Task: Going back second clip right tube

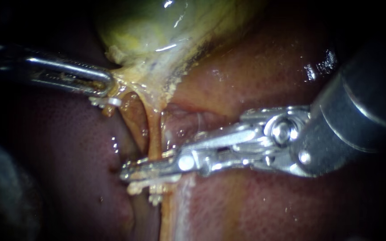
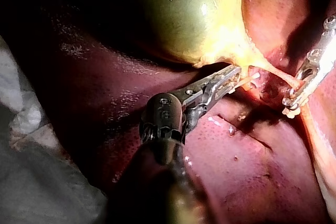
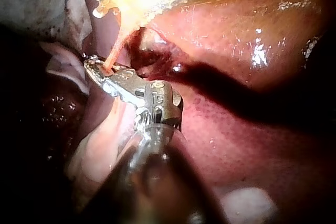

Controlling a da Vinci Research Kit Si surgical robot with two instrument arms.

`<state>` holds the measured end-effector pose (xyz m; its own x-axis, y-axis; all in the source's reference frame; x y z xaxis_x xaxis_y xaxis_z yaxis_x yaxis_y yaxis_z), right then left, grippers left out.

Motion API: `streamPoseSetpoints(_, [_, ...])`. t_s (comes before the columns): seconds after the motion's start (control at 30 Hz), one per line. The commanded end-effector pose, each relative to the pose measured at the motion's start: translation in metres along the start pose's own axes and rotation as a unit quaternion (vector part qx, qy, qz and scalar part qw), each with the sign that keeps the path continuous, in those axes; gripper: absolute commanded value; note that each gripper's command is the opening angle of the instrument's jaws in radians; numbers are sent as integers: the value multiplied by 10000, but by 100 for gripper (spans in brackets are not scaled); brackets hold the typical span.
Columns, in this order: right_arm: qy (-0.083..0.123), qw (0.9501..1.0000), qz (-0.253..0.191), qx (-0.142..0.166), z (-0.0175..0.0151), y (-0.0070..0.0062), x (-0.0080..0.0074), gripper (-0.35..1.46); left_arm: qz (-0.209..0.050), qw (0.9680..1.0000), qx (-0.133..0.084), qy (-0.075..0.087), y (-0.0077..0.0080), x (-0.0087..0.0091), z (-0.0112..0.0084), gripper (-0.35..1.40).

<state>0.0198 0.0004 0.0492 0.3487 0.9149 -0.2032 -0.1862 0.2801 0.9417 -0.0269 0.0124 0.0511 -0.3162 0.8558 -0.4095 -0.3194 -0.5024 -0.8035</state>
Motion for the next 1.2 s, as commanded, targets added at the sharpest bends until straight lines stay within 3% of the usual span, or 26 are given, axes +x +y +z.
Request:
streamPoseSetpoints(0.03, [9,10000,-2,11,1,1,-1,-35,1,10000,1,0,0,0,0,-35])
streamPoseSetpoints(0.13, [22,9999,-11,146,2,3,-3,-30,1,10000,2,0,0,0,1,-35])
streamPoseSetpoints(0.2, [97,9994,-254,223,5,6,-4,-1,1,10000,2,0,0,0,1,-35])
streamPoseSetpoints(0.3, [164,9978,-573,281,9,11,-10,18,1,10000,2,1,0,0,1,-35])
streamPoseSetpoints(0.43, [154,9953,-919,260,21,28,-27,39,1,10000,4,1,0,0,1,-35])
streamPoseSetpoints(0.63, [242,9885,-1482,153,27,59,-39,49,2,10000,5,2,0,-1,1,-35])
streamPoseSetpoints(0.8, [373,9832,-1787,31,14,71,-38,50,1,10000,6,2,1,-1,1,-35])
streamPoseSetpoints(1.1, [477,9640,-2615,-64,-28,78,-50,50,-1,10000,10,4,2,-1,1,-35])
streamPoseSetpoints(1.2, [521,9520,-3015,-105,-48,74,-50,50,-1,10000,10,4,2,-1,1,-35])
